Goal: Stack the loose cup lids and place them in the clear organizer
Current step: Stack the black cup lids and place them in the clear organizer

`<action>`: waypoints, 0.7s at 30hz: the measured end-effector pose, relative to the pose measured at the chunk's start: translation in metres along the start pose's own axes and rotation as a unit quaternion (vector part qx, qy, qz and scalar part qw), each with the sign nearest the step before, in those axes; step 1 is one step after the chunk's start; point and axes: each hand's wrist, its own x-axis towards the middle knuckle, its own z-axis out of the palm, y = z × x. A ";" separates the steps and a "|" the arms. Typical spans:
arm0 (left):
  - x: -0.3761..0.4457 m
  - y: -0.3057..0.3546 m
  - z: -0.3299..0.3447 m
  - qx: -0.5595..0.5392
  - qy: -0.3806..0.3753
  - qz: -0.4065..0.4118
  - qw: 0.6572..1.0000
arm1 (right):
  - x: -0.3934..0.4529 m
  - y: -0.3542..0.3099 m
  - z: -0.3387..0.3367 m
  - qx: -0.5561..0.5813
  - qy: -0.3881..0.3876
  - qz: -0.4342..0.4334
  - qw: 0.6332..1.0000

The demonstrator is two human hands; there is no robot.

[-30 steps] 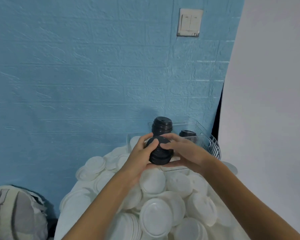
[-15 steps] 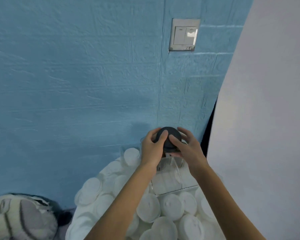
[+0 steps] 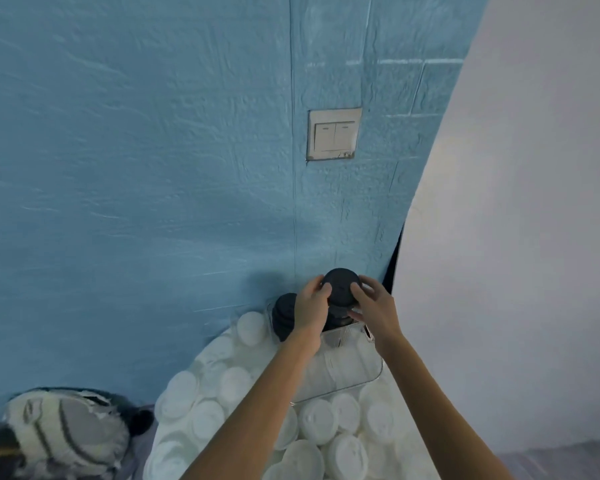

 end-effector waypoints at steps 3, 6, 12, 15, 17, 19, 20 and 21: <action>0.013 -0.009 0.007 0.008 0.027 -0.013 1.000 | 0.017 0.010 -0.007 -0.060 0.002 0.017 0.998; 0.025 -0.020 0.011 0.020 0.057 -0.037 0.998 | 0.033 0.014 -0.010 -0.111 -0.003 0.029 0.993; 0.053 -0.044 0.016 -0.003 0.085 -0.105 0.991 | 0.066 0.032 -0.011 -0.214 -0.028 0.047 0.975; 0.066 -0.053 0.020 0.022 0.083 -0.111 0.990 | 0.082 0.043 -0.012 -0.265 -0.029 0.052 0.962; 0.072 -0.057 0.023 0.030 0.084 -0.116 0.989 | 0.088 0.046 -0.011 -0.302 -0.040 0.048 0.951; 0.075 -0.059 0.026 0.036 0.092 -0.123 0.987 | 0.092 0.048 -0.009 -0.343 -0.045 0.039 0.938; 0.078 -0.060 0.027 0.038 0.094 -0.125 0.987 | 0.093 0.049 -0.008 -0.360 -0.045 0.031 0.931; 0.081 -0.064 0.028 0.041 0.092 -0.129 0.987 | 0.094 0.050 -0.006 -0.378 -0.045 0.023 0.924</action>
